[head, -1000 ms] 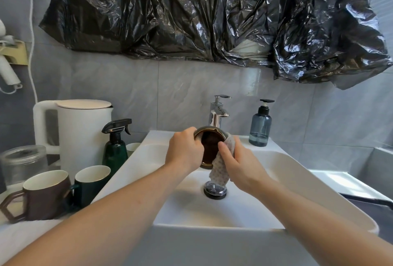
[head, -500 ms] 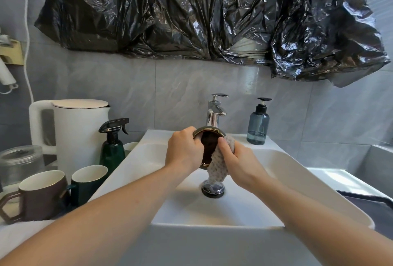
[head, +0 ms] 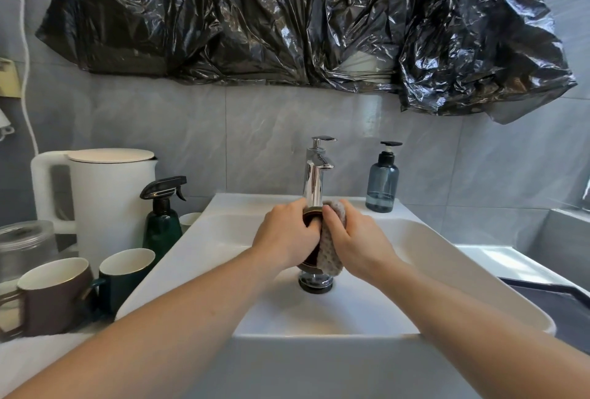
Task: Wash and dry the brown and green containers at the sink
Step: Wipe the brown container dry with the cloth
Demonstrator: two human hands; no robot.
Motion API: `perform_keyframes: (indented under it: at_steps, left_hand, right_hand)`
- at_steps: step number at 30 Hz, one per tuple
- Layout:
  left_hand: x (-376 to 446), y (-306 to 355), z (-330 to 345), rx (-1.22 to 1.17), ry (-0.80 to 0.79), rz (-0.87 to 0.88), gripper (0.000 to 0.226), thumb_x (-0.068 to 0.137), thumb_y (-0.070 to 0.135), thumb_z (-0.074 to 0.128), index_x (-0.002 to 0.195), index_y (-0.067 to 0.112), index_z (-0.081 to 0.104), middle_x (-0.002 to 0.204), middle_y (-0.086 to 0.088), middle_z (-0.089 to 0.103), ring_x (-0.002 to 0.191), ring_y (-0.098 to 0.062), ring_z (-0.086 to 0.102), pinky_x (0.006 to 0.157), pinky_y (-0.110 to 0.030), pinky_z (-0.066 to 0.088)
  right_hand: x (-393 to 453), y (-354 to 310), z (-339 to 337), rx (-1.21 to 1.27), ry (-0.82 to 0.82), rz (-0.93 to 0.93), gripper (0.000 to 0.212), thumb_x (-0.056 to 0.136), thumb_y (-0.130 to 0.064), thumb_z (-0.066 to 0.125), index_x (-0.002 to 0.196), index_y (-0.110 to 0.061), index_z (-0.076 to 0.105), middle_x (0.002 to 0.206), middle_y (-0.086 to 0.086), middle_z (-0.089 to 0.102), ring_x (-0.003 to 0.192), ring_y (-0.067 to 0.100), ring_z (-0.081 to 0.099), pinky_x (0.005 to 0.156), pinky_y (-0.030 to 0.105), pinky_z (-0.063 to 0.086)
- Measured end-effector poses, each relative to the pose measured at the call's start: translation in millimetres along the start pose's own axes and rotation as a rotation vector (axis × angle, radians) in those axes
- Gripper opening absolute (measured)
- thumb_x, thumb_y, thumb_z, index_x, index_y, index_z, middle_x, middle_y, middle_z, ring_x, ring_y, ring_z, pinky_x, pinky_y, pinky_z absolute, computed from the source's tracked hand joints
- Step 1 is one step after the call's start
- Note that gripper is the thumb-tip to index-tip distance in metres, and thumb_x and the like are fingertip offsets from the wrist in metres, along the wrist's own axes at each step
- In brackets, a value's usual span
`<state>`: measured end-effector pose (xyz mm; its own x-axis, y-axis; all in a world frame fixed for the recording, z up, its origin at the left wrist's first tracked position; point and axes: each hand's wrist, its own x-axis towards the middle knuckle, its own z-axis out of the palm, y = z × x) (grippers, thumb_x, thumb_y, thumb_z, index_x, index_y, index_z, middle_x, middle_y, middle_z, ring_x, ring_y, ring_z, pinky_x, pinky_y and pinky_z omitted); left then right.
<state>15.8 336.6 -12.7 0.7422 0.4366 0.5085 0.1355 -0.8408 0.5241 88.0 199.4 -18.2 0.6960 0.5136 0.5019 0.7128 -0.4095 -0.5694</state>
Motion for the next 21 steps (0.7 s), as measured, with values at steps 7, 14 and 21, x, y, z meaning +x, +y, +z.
perform_keyframes:
  at_steps: [7, 14, 21]
  left_hand:
    - [5.5, -9.7, -10.0, -0.047, 0.217, -0.095, 0.028, 0.101, 0.038, 0.056, 0.086, 0.018, 0.07, 0.089, -0.008, 0.073, 0.089, -0.038, 0.061, 0.071, -0.039, 0.049]
    - [5.8, -15.5, -0.7, -0.057, 0.037, -0.095, 0.041, 0.101, 0.048, 0.049, 0.082, 0.02, 0.072, 0.083, -0.005, 0.073, 0.084, -0.036, 0.067, 0.073, -0.041, 0.057]
    - [8.8, -11.8, -5.1, -0.07, 0.21, -0.124, 0.032, 0.102, 0.037, 0.053, 0.08, 0.018, 0.068, 0.087, -0.009, 0.073, 0.083, -0.036, 0.057, 0.068, -0.038, 0.044]
  right_hand:
    - [2.0, 1.8, 5.8, 0.173, -0.087, 0.023, 0.041, 0.103, -0.061, 0.039, 0.125, -0.032, 0.057, 0.11, -0.005, 0.071, 0.094, 0.017, 0.066, 0.082, 0.043, 0.058]
    - [1.8, 4.6, 0.7, 0.16, -0.007, -0.006, 0.032, 0.105, -0.055, 0.04, 0.122, -0.036, 0.059, 0.107, -0.009, 0.071, 0.098, 0.016, 0.066, 0.088, 0.043, 0.056]
    - [2.5, 2.7, 3.9, 0.224, -0.082, 0.043, 0.037, 0.104, -0.056, 0.042, 0.132, -0.036, 0.055, 0.113, -0.004, 0.072, 0.094, 0.016, 0.067, 0.078, 0.04, 0.059]
